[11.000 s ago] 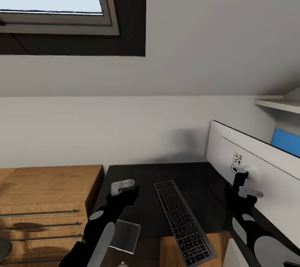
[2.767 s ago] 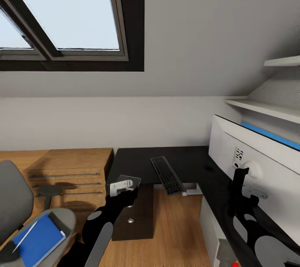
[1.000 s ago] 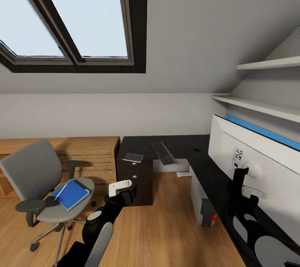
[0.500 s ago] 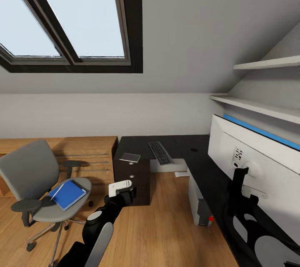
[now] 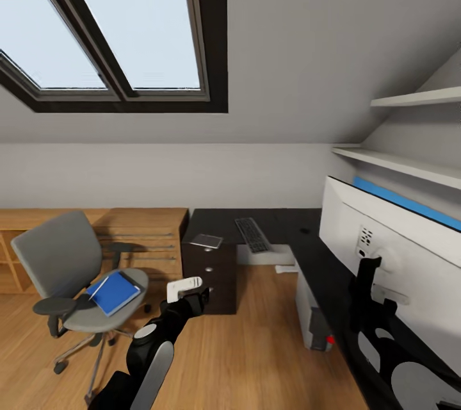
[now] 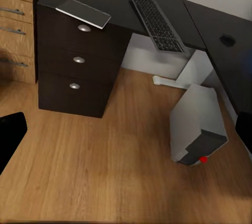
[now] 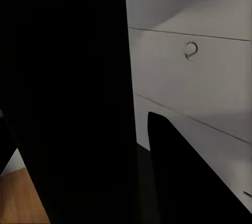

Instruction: In the bedroom, organize the workspace by keeping the computer under the desk, ensuring the monitor is on the desk, placing the keyboard on the desk next to the monitor, placing the mouse on the desk next to the keyboard, moving the folder from the swivel chair onto the desk next to the mouse, stacking the notebook on top of the folder with the pen on top of the notebook, and positioning the swivel chair next to the desk.

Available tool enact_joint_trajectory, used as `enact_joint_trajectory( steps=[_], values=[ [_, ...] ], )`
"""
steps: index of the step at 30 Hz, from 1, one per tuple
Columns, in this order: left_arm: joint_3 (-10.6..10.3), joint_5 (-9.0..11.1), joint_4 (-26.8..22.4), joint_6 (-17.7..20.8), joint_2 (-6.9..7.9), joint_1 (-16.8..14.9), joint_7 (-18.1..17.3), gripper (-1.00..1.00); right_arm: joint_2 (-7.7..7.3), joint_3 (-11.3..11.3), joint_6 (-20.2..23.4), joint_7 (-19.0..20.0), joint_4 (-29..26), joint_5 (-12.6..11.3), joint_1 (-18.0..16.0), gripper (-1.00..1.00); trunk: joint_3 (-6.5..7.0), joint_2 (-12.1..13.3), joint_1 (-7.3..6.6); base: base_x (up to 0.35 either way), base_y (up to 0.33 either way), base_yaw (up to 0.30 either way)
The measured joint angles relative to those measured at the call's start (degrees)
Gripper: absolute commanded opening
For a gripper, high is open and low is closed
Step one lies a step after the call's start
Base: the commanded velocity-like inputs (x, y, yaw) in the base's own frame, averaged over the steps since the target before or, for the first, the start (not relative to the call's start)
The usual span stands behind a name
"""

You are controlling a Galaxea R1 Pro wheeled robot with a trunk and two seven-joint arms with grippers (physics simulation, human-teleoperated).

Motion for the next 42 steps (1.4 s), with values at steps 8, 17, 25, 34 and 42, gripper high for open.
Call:
enact_joint_trajectory(
  steps=[8, 17, 25, 34, 42],
  values=[
    [0.0, 0.0, 0.0, 0.0, -0.03, 0.0, 0.0, 1.00, 0.01, -0.2, 0.2, 0.0, 0.0, -0.1, 0.0, -1.00, 0.00, 0.0, -0.01, -0.053, -0.083, 0.018],
    [0.0, 0.1, 0.0, 0.1, -0.05, 0.0, 0.0, 1.00, 0.08, -0.1, 0.3, 0.0, -0.1, -0.1, 0.0, -1.00, 0.00, 0.0, -0.01, -0.002, -0.003, 0.001],
    [0.0, 0.2, 0.0, 0.1, -0.06, 0.0, 0.0, 1.00, 0.08, 0.0, 0.9, 0.1, -0.2, -0.2, 0.0, -1.00, 0.00, 0.0, -0.01, 0.000, 0.000, 0.000],
    [-0.9, 0.1, -0.5, 0.0, -0.34, 0.0, 0.2, 1.00, -0.01, -0.4, 2.2, 1.5, -0.2, -0.1, 0.0, -1.00, -0.72, -1.6, 0.86, 0.000, 0.000, 0.000],
    [-1.0, 0.1, -0.5, 0.0, -0.32, 0.0, 0.2, 1.00, -0.01, -0.3, 2.2, 1.5, -0.2, -0.2, 0.0, -1.00, -2.16, -4.8, 2.62, 0.000, 0.000, 0.000]
  ],
)
